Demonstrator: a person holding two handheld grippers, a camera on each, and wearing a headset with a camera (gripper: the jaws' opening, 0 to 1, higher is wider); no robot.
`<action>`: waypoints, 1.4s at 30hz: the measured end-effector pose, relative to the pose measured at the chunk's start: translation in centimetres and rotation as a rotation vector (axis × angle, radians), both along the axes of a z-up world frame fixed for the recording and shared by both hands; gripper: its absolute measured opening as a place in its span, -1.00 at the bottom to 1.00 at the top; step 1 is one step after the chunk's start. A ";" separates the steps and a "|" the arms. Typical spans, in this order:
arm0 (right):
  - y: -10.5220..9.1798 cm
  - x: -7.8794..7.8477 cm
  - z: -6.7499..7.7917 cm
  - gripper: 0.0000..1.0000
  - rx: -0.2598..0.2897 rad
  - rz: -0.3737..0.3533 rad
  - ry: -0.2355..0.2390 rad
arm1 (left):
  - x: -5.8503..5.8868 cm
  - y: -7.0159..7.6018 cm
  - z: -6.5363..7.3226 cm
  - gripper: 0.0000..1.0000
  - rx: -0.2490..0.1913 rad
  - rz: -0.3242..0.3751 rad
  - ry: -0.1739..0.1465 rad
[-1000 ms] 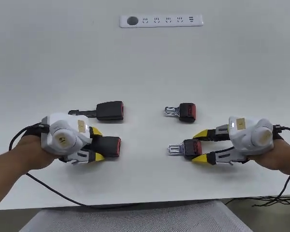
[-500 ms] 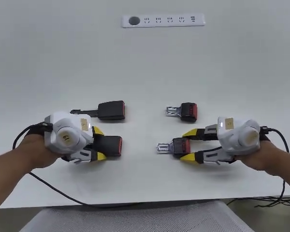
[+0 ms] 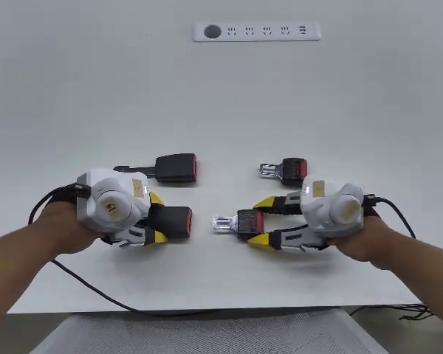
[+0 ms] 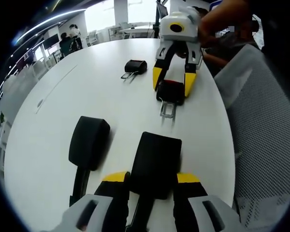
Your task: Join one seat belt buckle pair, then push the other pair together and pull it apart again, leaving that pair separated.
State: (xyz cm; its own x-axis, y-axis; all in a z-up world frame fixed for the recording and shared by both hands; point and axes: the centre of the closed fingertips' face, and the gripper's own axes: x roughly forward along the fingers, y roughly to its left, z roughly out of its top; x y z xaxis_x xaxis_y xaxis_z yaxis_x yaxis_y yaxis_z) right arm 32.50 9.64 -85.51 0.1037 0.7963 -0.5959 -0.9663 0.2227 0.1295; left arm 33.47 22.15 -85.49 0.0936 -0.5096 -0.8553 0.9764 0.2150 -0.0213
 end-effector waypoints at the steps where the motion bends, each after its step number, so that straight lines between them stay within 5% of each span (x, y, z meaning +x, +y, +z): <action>1: 0.3 0.0 0.0 -0.29 0.002 -0.003 0.005 | 0.0 0.0 0.0 -0.28 0.001 0.000 0.000; 19: 4.7 0.1 0.2 -0.29 -0.003 0.011 0.007 | 0.0 0.0 -0.2 -0.28 0.008 0.001 -0.007; 20: 4.5 0.2 0.1 -0.29 -0.027 0.030 -0.024 | 0.0 0.0 -0.1 -0.28 0.010 -0.002 -0.008; 42: 6.2 0.8 0.3 -0.31 -0.046 -0.007 0.040 | -0.3 -0.3 -0.2 -0.33 0.012 -0.065 -0.011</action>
